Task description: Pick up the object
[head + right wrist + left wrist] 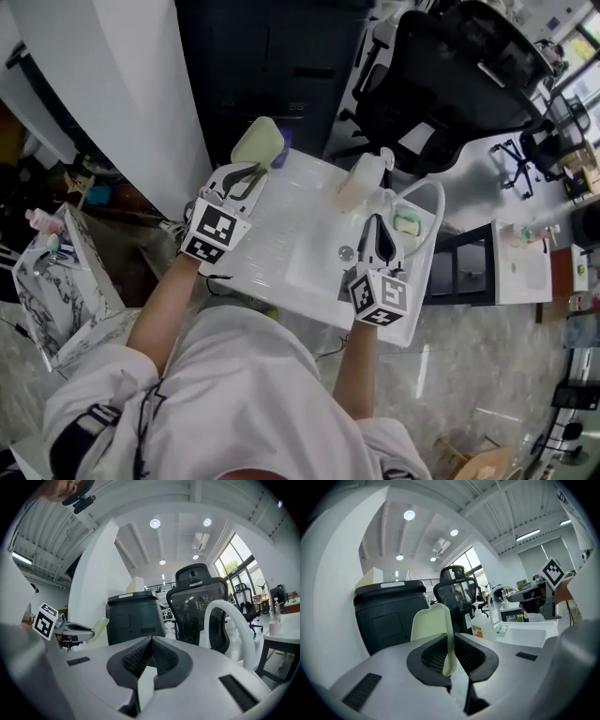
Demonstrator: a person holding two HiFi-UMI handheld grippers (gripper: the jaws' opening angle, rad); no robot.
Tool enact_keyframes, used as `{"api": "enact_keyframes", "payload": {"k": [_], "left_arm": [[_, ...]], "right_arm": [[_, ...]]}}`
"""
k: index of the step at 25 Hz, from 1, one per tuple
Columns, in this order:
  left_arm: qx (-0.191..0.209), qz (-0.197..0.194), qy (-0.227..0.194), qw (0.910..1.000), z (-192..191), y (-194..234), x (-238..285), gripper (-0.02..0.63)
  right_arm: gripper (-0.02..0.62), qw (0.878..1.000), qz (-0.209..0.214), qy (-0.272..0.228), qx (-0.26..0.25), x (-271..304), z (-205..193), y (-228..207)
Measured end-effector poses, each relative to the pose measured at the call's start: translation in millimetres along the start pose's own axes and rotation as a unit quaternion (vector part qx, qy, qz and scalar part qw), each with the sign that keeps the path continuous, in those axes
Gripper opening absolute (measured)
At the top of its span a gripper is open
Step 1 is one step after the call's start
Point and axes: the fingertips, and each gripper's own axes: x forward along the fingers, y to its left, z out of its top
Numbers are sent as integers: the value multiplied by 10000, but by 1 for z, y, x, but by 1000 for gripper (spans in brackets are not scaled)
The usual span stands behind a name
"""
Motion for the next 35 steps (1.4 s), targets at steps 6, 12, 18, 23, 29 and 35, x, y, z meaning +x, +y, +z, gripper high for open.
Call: {"api": "enact_keyframes", "payload": {"k": [6,12,18,23,29,35], "left_arm": [[-37,181,-199,9996,4,5,-22,60],[-90,296,-324,9990,6,8,-36,60],[-29,345,-280,9990,6,7,-41,60],[-76,392,-312,9987,6,10,-43,60],[-61,402,-311,9987,7,13,-40,60],[-68,422,-311,9986,6,18,-35,60]], "right_arm": [[5,9999,-48,-123,-80,-7,5,-4],[5,9997,-47,-165,-169,-18,6,1],[5,9995,-13,-217,-219,-23,9,4],[5,9994,-44,-206,-292,-24,10,1],[5,9994,-22,-258,-243,-18,14,1],[5,9993,-45,-294,-212,-11,16,-2]]}}
